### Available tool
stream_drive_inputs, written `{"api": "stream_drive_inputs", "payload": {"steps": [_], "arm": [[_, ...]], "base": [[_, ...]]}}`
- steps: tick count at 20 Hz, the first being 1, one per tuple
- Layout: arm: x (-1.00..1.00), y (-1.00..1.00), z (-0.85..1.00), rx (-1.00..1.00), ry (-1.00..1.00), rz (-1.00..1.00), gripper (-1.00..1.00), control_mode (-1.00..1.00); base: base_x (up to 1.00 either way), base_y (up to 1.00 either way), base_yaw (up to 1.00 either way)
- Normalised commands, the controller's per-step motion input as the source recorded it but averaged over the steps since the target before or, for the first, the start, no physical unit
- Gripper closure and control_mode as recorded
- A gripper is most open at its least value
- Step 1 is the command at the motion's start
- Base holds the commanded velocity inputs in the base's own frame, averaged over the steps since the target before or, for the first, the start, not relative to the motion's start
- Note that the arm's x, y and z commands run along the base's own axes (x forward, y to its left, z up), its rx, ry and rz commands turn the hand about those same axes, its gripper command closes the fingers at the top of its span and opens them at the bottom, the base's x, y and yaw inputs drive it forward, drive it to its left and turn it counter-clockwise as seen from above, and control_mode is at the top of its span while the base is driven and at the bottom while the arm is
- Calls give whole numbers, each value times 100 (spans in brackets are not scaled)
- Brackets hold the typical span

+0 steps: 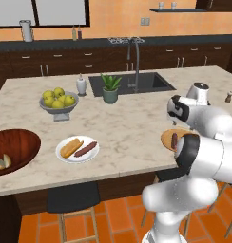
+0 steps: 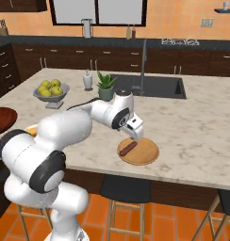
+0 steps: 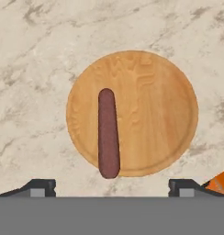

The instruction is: Place one bun and one sausage from the bowl on each plate.

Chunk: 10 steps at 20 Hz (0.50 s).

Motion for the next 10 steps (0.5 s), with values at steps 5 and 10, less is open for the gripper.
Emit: {"api": "stream_drive_inputs", "payload": {"steps": [5,10], "arm": [[-72,32,100,1,11,0,-100,-100],[-82,39,99,0,18,0,-100,-100]], "base": [[0,0,0],[0,0,0]]}}
